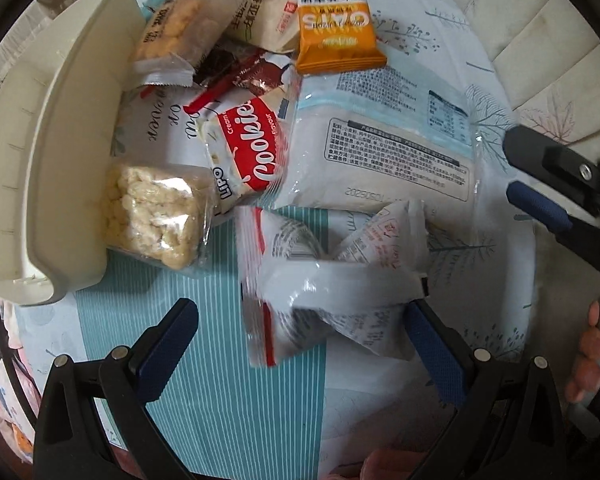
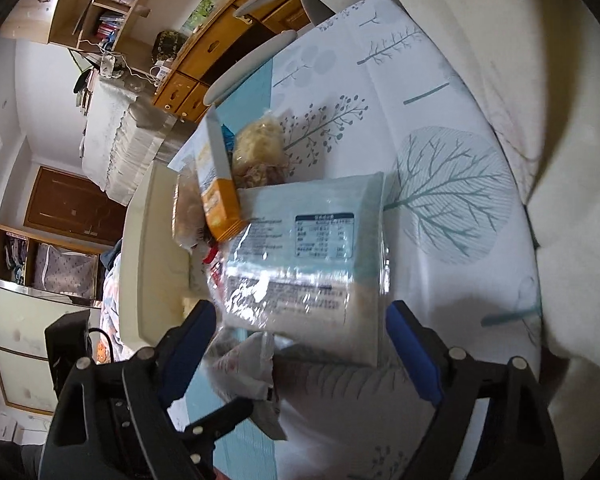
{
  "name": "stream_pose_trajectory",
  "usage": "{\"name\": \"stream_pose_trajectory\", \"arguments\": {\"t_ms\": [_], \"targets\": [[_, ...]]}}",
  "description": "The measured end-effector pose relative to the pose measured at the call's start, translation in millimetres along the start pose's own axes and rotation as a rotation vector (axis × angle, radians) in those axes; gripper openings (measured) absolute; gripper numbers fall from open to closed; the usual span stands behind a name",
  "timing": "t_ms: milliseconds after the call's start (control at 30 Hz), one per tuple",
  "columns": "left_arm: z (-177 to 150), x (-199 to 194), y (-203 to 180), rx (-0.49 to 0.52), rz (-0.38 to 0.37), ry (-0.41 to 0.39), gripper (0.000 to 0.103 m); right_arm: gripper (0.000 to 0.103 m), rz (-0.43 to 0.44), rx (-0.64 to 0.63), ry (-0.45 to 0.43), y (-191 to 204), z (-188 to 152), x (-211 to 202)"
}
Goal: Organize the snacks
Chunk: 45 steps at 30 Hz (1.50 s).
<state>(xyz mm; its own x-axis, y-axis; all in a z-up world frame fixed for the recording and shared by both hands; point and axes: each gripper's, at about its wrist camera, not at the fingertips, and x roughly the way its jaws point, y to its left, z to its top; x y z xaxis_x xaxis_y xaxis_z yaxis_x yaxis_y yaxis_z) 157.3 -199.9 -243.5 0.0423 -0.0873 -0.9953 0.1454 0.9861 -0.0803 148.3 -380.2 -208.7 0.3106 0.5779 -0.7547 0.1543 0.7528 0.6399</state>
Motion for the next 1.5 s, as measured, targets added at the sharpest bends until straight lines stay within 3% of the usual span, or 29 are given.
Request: {"name": "stream_pose_trajectory", "arguments": {"t_ms": [300,467,567,600,733,767,833,967,1100,1500], "targets": [[7.5,19.7,-3.0,-0.015,-0.062,0.051,0.103,0.078,-0.031,0.002,0.007,-17.5,17.9,22.2],[10.8,26.5,-4.6,-0.026,-0.088,0.056,0.103,0.067,-0.014,0.012,0.026,-23.8,20.4,32.5],[12.4,29.9,-2.3,-0.049,-0.120,0.057,0.097,0.060,-0.007,0.010,0.016,-25.5,22.3,33.3],[13.4,30.8,0.0,-0.065,-0.139,0.058,0.096,0.057,-0.007,0.010,0.016,-26.4,22.4,33.2],[9.5,35.5,8.9,-0.111,-0.173,0.057,0.088,0.026,-0.032,0.032,0.039,-32.9,23.7,33.3],[7.5,33.7,11.8,-0.143,-0.130,0.079,0.087,0.024,-0.016,0.043,0.037,-34.7,23.6,31.5],[2.8,30.0,20.0,-0.157,-0.134,0.080,0.079,0.022,-0.012,0.055,0.042,-36.5,22.3,30.2],[-9.4,23.4,32.1,-0.192,-0.127,0.091,0.072,0.015,-0.005,0.073,0.062,-35.8,18.1,29.6],[-21.5,11.9,40.2,-0.217,-0.114,0.077,0.071,0.008,-0.010,0.077,0.080,-30.9,14.5,25.5],[-68.1,-46.9,72.7,-0.262,-0.139,-0.018,0.071,0.005,0.005,-0.020,0.034,5.7,-5.1,-11.5]]}}
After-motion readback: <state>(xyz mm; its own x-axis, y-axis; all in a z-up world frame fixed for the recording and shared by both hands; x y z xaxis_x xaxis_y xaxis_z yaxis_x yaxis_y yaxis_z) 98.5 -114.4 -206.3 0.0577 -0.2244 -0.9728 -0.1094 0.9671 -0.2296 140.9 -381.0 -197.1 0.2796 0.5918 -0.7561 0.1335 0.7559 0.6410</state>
